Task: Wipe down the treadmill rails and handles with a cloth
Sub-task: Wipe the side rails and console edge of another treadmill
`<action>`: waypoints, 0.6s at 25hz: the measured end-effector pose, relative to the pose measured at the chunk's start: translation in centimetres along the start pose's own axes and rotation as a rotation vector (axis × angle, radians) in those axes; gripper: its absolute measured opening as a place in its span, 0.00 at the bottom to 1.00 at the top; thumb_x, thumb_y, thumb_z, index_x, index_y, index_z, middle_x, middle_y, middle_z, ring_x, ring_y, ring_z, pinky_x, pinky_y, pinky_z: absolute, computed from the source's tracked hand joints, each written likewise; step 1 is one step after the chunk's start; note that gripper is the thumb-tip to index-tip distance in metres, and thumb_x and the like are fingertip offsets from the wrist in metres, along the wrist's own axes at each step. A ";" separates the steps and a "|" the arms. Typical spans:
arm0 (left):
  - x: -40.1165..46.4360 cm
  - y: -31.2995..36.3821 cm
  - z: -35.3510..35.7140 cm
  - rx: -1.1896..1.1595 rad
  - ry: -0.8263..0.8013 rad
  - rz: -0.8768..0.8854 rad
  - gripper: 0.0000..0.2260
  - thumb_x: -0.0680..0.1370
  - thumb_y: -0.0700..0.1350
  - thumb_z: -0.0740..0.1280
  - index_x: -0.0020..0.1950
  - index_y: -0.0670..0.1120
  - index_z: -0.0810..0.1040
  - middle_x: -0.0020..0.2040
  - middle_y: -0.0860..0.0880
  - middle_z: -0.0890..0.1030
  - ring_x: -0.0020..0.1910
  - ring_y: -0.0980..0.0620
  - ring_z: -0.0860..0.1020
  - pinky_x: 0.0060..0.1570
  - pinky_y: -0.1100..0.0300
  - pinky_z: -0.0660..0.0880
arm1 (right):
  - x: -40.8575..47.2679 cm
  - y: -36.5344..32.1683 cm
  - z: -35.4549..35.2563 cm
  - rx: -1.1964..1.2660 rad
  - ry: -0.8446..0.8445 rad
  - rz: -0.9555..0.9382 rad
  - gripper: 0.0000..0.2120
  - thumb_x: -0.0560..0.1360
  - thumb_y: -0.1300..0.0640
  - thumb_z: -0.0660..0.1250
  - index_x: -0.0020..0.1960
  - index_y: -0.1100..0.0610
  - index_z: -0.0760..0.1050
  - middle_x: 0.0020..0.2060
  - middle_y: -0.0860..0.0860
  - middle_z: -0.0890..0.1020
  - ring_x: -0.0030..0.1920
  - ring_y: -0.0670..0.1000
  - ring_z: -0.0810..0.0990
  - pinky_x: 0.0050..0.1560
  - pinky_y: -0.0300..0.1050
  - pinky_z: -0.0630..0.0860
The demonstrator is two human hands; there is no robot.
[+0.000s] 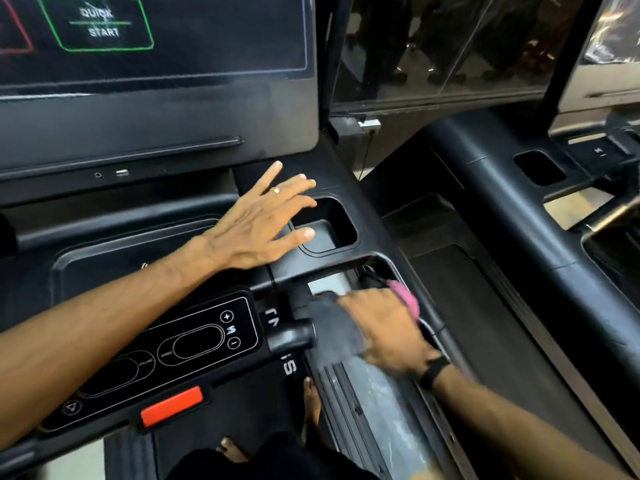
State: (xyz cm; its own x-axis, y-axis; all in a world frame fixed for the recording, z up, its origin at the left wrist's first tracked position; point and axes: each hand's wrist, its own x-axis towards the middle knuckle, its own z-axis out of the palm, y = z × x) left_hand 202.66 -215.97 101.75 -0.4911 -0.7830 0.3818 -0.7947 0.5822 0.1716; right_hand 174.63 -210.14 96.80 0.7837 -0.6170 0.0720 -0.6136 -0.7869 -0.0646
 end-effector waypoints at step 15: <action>-7.0 -1.3 -4.8 -0.038 -0.052 -0.191 0.28 0.81 0.62 0.50 0.67 0.45 0.75 0.75 0.45 0.69 0.75 0.53 0.65 0.78 0.53 0.39 | -0.7 -0.1 0.5 0.010 0.120 0.027 0.26 0.69 0.39 0.67 0.63 0.51 0.71 0.50 0.50 0.81 0.47 0.56 0.81 0.49 0.53 0.72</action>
State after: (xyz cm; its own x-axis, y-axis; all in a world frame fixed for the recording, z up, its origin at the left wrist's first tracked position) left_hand 208.84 -210.25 103.19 -0.3515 -0.8895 0.2919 -0.8617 0.4292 0.2706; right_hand 174.25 -209.61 96.26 0.7491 -0.6351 0.1884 -0.6332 -0.7700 -0.0782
